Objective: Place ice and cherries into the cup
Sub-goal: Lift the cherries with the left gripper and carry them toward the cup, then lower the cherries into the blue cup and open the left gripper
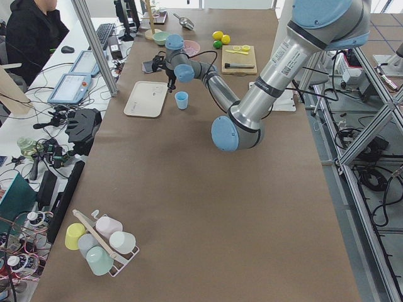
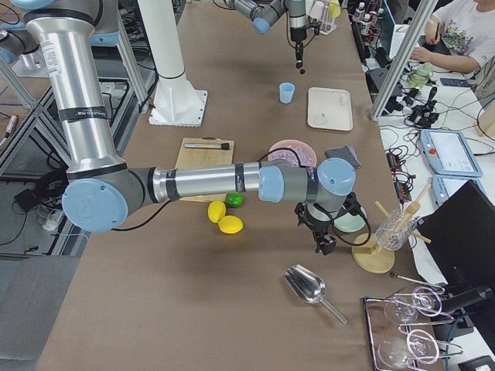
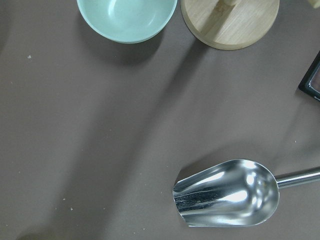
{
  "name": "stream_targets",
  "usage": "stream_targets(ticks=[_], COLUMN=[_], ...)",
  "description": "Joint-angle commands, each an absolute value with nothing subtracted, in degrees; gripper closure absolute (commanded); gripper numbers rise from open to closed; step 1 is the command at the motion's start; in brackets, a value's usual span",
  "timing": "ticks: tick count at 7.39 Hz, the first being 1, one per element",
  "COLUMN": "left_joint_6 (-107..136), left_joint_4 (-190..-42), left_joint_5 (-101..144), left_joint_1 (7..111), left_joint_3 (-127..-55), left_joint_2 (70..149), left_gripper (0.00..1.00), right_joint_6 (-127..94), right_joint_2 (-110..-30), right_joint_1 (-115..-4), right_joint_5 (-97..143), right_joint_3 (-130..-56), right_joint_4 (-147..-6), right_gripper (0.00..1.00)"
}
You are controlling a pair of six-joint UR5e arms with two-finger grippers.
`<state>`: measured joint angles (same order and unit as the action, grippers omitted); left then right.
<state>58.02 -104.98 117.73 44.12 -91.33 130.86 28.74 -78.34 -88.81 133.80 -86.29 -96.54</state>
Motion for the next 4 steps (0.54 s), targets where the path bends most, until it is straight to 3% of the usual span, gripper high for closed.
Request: stream_targets(ticks=[1, 3, 4], left_joint_6=[59.7, 59.7, 59.2], left_joint_4=[-105.1, -105.0, -105.0], left_joint_5=[113.1, 112.6, 112.6], left_joint_1=[39.9, 39.7, 39.4], left_joint_3=[-91.5, -91.6, -91.5], left_joint_2=[130.9, 130.0, 130.0], left_gripper=[1.00, 1.00, 0.84], right_joint_6=[28.7, 28.9, 29.0], right_joint_2=[-78.5, -78.6, -78.8], right_joint_1=[-88.5, -88.5, -88.5], right_joint_5=[133.8, 133.7, 133.8], right_joint_3=[-86.1, -86.1, -86.3], right_joint_4=[-96.5, -96.5, -96.4], right_gripper=[0.01, 0.01, 0.01])
